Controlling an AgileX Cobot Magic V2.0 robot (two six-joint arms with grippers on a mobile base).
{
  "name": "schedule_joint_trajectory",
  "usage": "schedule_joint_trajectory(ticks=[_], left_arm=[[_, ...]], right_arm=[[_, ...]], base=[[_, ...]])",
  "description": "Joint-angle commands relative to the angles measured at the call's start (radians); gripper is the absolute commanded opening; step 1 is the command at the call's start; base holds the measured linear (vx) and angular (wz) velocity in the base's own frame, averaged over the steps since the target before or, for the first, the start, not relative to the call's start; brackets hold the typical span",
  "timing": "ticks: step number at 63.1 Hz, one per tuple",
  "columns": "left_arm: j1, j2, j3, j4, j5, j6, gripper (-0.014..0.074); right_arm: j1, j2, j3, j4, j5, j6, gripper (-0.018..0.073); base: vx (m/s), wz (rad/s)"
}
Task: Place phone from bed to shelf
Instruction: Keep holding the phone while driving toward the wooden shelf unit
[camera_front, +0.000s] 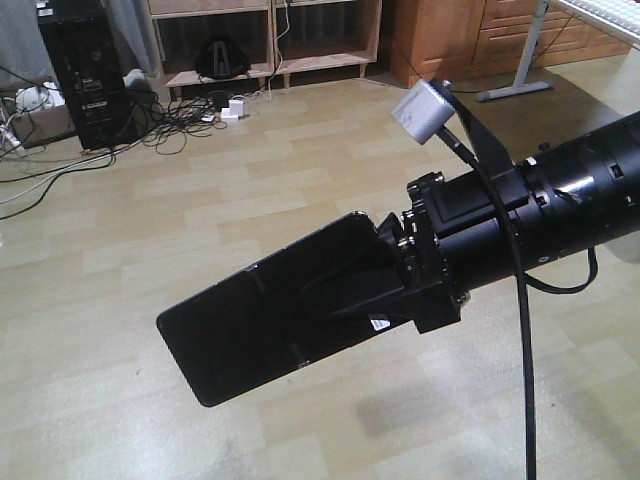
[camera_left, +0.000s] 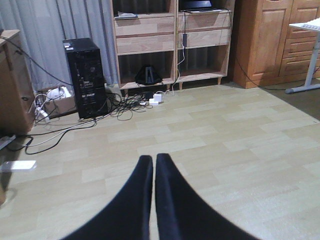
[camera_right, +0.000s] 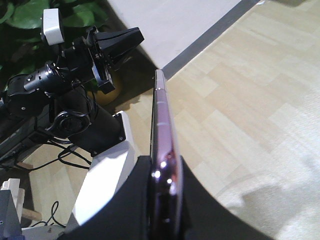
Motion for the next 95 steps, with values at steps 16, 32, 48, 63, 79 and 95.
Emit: schedule_joint_trajectory(ticks=[16, 32, 48, 63, 79, 95], left_arm=[[0.000, -0.008, 0.007, -0.009, -0.070, 0.000, 0.0001], [0.000, -0.008, 0.007, -0.009, -0.070, 0.000, 0.0001], [0.000, -0.008, 0.007, -0.009, -0.070, 0.000, 0.0001], [0.000, -0.008, 0.007, -0.009, -0.070, 0.000, 0.0001], [0.000, -0.008, 0.007, -0.009, -0.070, 0.000, 0.0001], [0.000, -0.008, 0.007, -0.009, -0.070, 0.000, 0.0001]], right_arm=[[-0.002, -0.034, -0.027, 0.079, 0.064, -0.003, -0.0002], [-0.002, -0.034, -0.027, 0.079, 0.064, -0.003, -0.0002], [-0.002, -0.034, -0.027, 0.079, 0.064, -0.003, -0.0002], [-0.002, -0.034, -0.027, 0.079, 0.064, -0.003, -0.0002], [-0.002, -0.034, -0.027, 0.079, 0.064, -0.003, -0.0002], [-0.002, -0.034, -0.027, 0.079, 0.064, -0.003, -0.0002]], base=[[0.37, -0.05], [0.36, -0.10], [0.37, -0.16], [0.37, -0.21], [0.39, -0.19], [0.40, -0.14]])
